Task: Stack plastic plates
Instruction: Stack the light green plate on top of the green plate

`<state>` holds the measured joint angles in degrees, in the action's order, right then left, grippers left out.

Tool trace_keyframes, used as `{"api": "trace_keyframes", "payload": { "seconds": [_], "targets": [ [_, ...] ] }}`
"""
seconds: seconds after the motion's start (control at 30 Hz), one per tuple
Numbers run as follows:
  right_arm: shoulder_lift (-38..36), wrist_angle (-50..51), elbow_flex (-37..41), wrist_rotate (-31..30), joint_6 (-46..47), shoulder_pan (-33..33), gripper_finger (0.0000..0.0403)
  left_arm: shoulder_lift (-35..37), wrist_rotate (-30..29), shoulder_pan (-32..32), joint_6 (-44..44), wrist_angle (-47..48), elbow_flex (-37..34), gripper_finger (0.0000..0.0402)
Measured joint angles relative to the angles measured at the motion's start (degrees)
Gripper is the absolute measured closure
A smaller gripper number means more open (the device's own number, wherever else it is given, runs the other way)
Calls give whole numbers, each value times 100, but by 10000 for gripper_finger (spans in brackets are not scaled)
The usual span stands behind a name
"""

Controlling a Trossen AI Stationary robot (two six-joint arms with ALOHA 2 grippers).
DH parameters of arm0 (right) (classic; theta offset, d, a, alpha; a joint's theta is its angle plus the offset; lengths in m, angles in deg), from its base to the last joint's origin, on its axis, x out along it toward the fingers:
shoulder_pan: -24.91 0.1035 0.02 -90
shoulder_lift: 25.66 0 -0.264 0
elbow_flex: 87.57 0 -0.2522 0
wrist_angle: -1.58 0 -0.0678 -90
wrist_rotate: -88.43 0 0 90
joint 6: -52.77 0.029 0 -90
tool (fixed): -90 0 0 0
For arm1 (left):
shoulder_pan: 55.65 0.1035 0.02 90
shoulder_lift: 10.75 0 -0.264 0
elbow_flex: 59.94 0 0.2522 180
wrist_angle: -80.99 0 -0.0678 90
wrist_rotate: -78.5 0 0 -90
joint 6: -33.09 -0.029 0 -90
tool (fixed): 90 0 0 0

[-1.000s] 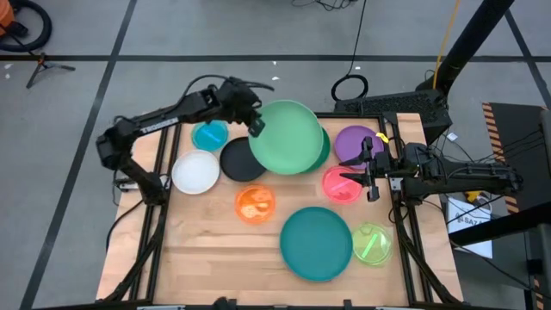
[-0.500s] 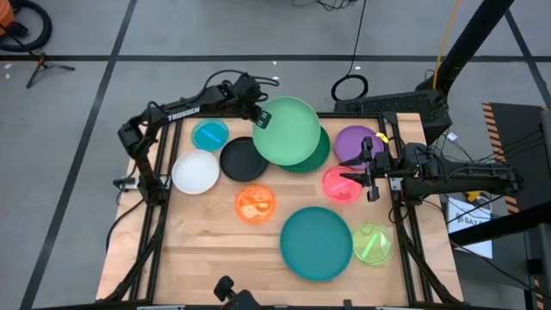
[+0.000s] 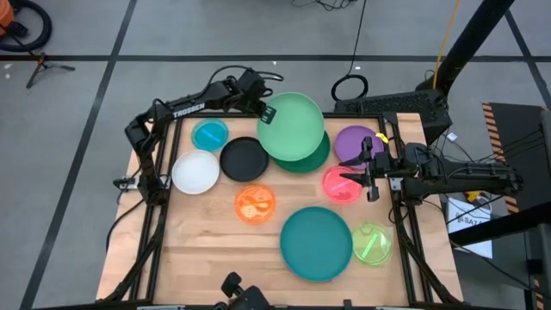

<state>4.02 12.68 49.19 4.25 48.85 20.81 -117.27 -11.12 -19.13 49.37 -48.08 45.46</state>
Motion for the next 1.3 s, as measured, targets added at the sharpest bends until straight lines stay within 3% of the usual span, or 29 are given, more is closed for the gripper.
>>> {"api": "trace_keyframes", "payload": {
  "seconds": [1.3],
  "targets": [
    [0, 63, 0, 0, 0, 0, 273, 0, 17, -71, -59, -49, -2, 373]
  ]
}}
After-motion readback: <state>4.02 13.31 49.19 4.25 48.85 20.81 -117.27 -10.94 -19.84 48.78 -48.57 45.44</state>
